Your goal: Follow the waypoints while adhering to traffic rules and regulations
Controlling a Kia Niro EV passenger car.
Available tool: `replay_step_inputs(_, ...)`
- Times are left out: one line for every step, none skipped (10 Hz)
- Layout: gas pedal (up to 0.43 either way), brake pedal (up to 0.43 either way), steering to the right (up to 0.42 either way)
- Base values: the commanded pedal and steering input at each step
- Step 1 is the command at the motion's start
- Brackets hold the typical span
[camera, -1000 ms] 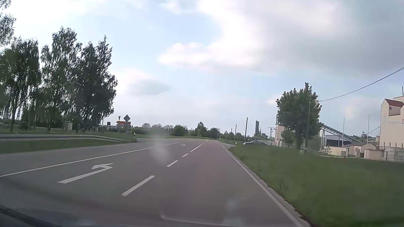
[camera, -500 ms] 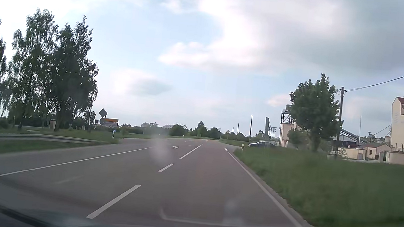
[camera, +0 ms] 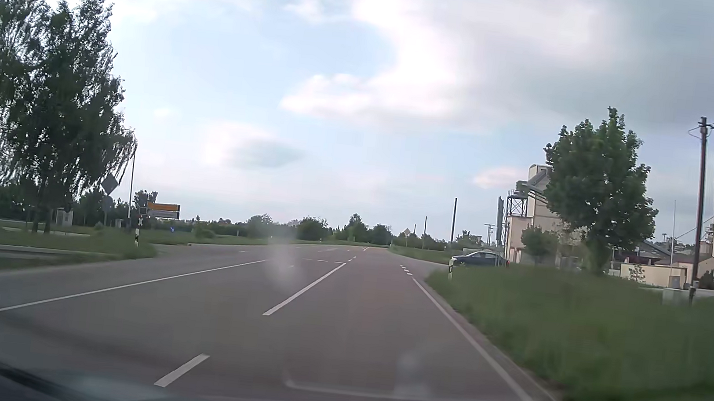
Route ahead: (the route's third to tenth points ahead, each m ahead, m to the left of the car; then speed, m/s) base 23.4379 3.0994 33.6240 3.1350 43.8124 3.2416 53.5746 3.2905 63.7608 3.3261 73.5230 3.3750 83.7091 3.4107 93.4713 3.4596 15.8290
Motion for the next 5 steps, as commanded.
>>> replay_step_inputs(0.169, 0.000, -0.002)
replay_step_inputs(0.169, 0.000, -0.002)
replay_step_inputs(0.169, 0.000, -0.002)
replay_step_inputs(0.169, 0.000, -0.002)
replay_step_inputs(0.169, 0.000, -0.002)
